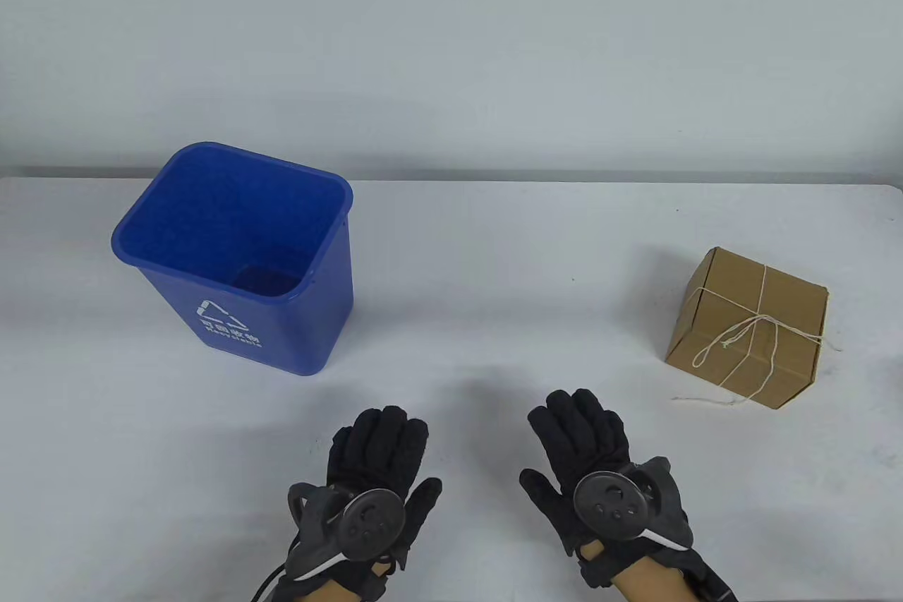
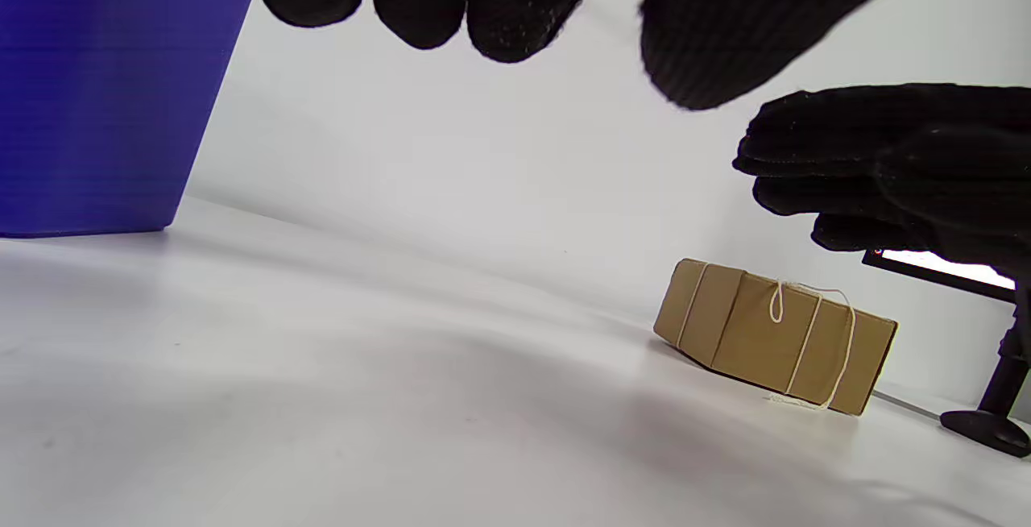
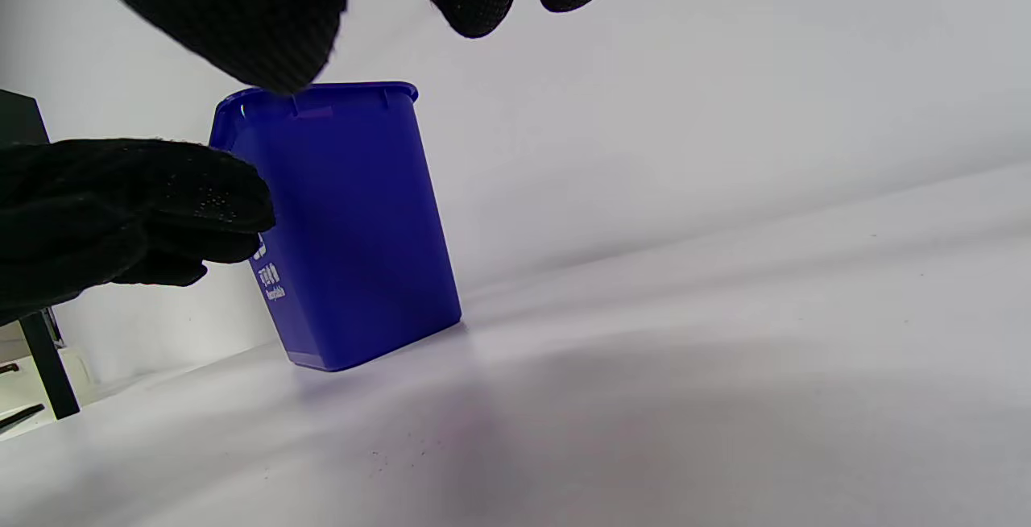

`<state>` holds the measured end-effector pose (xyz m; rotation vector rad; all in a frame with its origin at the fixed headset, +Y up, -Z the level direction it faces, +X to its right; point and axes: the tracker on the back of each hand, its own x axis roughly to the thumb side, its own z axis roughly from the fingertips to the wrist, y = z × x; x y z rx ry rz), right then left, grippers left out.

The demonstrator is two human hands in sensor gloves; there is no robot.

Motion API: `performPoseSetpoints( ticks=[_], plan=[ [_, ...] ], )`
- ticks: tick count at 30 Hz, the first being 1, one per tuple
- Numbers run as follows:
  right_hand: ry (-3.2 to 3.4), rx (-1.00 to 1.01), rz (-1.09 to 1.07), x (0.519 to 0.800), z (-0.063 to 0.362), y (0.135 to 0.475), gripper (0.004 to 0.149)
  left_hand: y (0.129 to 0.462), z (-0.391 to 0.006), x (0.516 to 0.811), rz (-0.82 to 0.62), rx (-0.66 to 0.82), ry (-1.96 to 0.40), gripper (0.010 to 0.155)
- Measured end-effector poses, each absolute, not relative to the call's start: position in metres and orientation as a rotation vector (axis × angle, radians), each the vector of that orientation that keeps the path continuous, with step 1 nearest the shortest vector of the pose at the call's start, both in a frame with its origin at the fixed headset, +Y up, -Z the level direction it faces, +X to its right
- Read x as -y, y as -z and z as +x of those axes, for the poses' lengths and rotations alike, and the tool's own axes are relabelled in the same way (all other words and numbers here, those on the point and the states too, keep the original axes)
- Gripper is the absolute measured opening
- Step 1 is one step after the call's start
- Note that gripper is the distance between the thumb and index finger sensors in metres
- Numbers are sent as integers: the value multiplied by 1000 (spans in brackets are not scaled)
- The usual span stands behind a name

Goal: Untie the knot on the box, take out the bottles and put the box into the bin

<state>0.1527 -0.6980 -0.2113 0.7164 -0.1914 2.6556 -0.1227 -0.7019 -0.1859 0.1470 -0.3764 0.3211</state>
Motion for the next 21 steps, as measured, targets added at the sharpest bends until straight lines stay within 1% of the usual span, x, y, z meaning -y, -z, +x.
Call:
performPoseSetpoints(
  ticks=[21],
  plan=[
    [-2664, 156, 731, 699, 151, 211, 72, 188, -125, 703, 142, 378, -361, 79]
  ],
)
